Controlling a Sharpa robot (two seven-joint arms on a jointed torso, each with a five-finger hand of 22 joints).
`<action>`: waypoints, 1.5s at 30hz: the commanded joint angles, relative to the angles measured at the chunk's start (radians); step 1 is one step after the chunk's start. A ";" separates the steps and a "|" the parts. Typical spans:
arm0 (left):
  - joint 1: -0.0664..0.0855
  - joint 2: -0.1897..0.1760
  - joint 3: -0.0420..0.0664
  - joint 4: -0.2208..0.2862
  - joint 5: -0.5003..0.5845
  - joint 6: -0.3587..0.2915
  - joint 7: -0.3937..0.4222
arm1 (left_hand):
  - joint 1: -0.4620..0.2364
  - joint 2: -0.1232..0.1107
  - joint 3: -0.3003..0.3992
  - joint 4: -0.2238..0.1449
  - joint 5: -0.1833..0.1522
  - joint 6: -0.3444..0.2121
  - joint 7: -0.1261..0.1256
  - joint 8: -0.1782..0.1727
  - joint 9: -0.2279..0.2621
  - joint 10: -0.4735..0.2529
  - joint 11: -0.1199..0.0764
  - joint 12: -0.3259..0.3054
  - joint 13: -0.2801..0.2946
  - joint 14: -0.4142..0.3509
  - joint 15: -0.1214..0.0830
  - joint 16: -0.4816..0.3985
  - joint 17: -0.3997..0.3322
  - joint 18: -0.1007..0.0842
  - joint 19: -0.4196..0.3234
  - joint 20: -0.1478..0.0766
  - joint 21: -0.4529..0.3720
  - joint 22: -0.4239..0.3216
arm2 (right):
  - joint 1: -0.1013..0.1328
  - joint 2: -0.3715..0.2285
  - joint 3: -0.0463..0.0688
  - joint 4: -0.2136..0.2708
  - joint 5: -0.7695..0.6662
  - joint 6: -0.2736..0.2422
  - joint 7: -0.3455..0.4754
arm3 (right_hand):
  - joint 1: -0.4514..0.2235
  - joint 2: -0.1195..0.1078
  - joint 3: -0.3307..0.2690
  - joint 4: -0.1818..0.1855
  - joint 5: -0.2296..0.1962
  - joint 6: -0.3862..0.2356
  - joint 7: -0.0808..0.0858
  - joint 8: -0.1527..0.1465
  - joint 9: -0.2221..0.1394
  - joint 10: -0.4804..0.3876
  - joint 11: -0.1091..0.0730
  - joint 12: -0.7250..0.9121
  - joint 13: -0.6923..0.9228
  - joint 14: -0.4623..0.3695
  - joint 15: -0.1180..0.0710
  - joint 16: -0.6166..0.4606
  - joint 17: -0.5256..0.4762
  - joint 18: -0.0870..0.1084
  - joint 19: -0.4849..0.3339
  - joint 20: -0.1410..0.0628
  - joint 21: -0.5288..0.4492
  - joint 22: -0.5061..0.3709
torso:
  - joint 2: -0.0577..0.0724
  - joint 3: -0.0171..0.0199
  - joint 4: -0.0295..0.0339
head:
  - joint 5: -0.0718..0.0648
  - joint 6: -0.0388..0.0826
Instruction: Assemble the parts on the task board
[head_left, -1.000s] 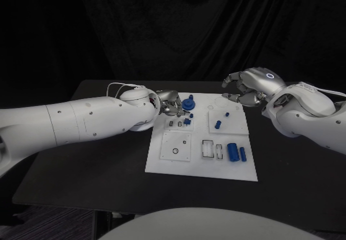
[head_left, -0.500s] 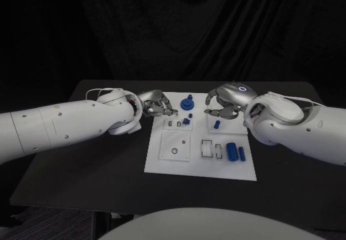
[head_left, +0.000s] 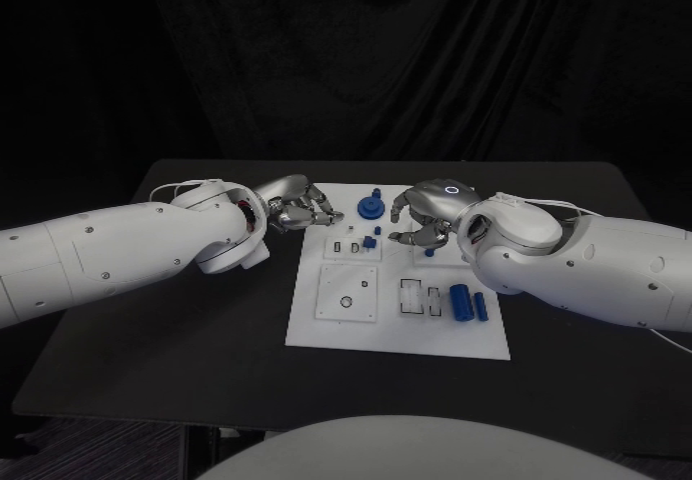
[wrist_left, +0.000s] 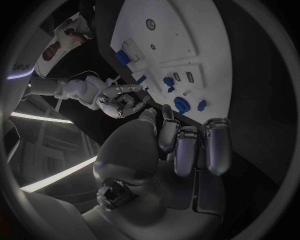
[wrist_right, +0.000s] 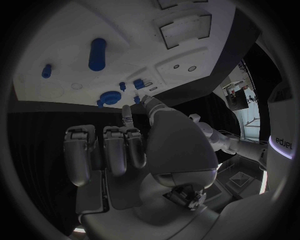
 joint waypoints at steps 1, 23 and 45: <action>-0.001 -0.006 0.001 0.003 0.030 -0.014 0.034 | 0.010 -0.001 0.007 -0.002 0.005 -0.010 0.000 -0.006 0.001 0.176 -0.046 0.189 0.460 0.108 0.000 0.003 0.263 -0.013 0.000 0.009 -0.001 0.053 | -0.009 0.013 0.001 -0.014 -0.011 0.016 -0.028 | 0.001 0.003 0.001 -0.011 -0.002 -0.010 0.002 -0.009 -0.002 0.104 0.008 0.003 0.263 0.106 0.007 0.003 0.263 -0.008 0.106 0.007 0.003 0.263 | 0.003 -0.0063 0.0058 | -0.007 0.000; -0.001 -0.027 0.001 0.003 0.031 0.013 0.017 | 0.014 0.000 0.011 -0.003 0.013 -0.011 0.001 -0.010 0.002 0.176 -0.045 0.189 0.460 0.108 0.001 0.003 0.263 -0.012 -0.003 0.010 -0.003 0.051 | -0.036 0.091 0.002 -0.078 -0.051 0.004 -0.015 | 0.002 0.008 0.000 -0.025 -0.002 -0.019 0.009 -0.035 -0.008 0.104 0.015 0.003 0.263 0.106 0.012 0.003 0.263 -0.008 0.106 0.012 0.003 0.263 | 0.016 -0.0240 0.0144 | -0.019 0.000; -0.009 -0.015 0.001 -0.010 0.031 0.031 0.014 | 0.014 0.001 0.014 -0.002 0.017 -0.008 0.001 -0.011 0.004 0.176 -0.044 0.189 0.460 0.108 0.002 0.003 0.263 -0.011 -0.006 0.011 -0.005 0.048 | -0.053 0.140 0.002 -0.138 -0.052 0.034 -0.018 | -0.015 0.019 -0.005 -0.030 -0.002 -0.029 0.021 -0.083 -0.024 0.104 0.027 0.003 0.263 0.106 0.023 0.003 0.263 -0.008 0.106 0.022 0.003 0.263 | 0.027 -0.0344 0.0195 | -0.023 0.000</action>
